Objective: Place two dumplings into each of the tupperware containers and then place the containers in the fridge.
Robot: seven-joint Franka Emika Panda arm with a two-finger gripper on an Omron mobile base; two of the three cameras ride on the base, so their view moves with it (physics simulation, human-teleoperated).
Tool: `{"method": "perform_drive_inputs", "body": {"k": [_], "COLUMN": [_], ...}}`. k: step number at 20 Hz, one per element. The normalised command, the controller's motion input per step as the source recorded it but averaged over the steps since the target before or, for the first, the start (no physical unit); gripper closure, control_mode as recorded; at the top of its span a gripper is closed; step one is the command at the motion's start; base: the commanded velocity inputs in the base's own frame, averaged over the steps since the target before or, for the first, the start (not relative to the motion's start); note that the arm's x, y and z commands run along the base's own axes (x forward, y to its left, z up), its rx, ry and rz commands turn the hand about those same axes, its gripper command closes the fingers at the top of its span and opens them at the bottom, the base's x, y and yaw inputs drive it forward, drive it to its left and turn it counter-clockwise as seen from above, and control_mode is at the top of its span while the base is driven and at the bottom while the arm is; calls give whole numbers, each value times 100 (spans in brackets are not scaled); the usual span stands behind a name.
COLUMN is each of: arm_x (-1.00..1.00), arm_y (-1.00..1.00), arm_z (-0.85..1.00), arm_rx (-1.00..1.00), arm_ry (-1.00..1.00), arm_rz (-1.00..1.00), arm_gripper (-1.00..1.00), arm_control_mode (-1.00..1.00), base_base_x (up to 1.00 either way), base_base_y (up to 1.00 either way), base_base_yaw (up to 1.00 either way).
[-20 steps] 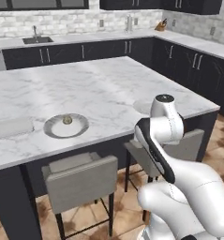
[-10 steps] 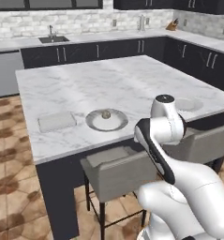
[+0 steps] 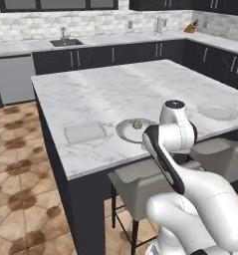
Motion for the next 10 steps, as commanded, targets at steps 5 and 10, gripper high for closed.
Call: {"method": "perform_drive_inputs", "body": {"k": [5, 10], "arm_x": [0, 0], "arm_y": [0, 0], "arm_z": [0, 0], "arm_rx": [0, 0], "arm_ry": [0, 0], "arm_rz": [0, 0], "arm_gripper": [100, 100], "arm_control_mode": [100, 100], "base_base_x": [11, 31], "base_base_y": [66, 64], "base_base_yaw": [0, 0]}}
